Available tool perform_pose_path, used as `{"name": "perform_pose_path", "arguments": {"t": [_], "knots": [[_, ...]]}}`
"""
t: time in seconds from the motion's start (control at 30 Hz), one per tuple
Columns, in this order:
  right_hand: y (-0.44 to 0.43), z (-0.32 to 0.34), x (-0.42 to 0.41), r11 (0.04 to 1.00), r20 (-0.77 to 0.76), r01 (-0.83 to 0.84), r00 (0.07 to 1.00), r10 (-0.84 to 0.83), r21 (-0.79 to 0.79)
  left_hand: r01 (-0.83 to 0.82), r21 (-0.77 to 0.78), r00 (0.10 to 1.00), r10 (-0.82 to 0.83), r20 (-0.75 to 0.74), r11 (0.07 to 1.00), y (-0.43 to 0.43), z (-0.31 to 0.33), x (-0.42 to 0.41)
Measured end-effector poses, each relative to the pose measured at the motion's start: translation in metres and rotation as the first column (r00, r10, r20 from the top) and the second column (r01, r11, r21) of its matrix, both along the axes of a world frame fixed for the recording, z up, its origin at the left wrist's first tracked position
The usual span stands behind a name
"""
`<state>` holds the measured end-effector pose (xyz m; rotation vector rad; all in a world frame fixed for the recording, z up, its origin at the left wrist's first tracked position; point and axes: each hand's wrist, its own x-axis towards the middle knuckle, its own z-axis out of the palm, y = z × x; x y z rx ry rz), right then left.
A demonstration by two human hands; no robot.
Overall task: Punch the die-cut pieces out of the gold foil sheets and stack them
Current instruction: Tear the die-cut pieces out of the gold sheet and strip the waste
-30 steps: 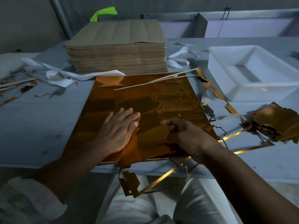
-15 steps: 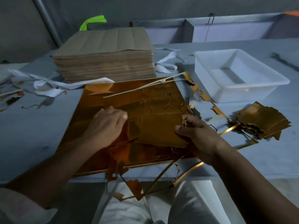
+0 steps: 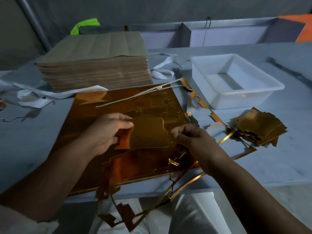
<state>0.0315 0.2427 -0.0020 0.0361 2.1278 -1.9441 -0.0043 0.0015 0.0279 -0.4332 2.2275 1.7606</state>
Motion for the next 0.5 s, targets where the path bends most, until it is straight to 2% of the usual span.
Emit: {"name": "perform_pose_path", "arguments": {"t": [0.07, 0.13, 0.2, 0.27, 0.33, 0.37, 0.4, 0.43, 0.5], "knots": [[0.0, 0.0, -0.001, 0.986, -0.061, -0.005, 0.998, 0.016, 0.169, -0.097, 0.078, 0.995, 0.098, 0.001, 0.992, -0.008, 0.002, -0.003], [-0.003, 0.001, 0.0, 0.931, -0.131, -0.019, 0.989, 0.072, 0.364, -0.217, 0.171, 0.976, 0.22, 0.001, 0.961, -0.014, 0.003, -0.006], [-0.007, 0.003, 0.002, 0.78, -0.21, 0.012, 0.966, 0.154, 0.625, -0.306, 0.27, 0.949, 0.314, 0.014, 0.913, -0.017, 0.003, -0.008], [-0.01, 0.004, 0.005, 0.557, -0.285, 0.116, 0.931, 0.227, 0.822, -0.334, 0.322, 0.937, 0.348, 0.016, 0.886, -0.016, 0.003, -0.01], [-0.012, 0.007, 0.007, 0.404, -0.359, 0.244, 0.903, 0.237, 0.882, -0.332, 0.334, 0.937, 0.35, 0.006, 0.882, -0.012, 0.004, -0.01], [-0.012, 0.009, 0.007, 0.378, -0.397, 0.295, 0.889, 0.227, 0.878, -0.325, 0.335, 0.938, 0.346, -0.002, 0.884, -0.009, 0.003, -0.01], [-0.013, 0.012, 0.007, 0.392, -0.421, 0.319, 0.884, 0.206, 0.863, -0.314, 0.336, 0.941, 0.338, -0.012, 0.888, -0.006, 0.003, -0.01], [-0.014, 0.014, 0.006, 0.445, -0.424, 0.315, 0.89, 0.168, 0.838, -0.301, 0.34, 0.945, 0.326, -0.017, 0.891, -0.002, 0.003, -0.01], [-0.015, 0.02, 0.003, 0.672, -0.342, 0.221, 0.938, 0.051, 0.706, -0.272, 0.356, 0.956, 0.295, -0.011, 0.894, 0.009, 0.002, -0.009]]}}
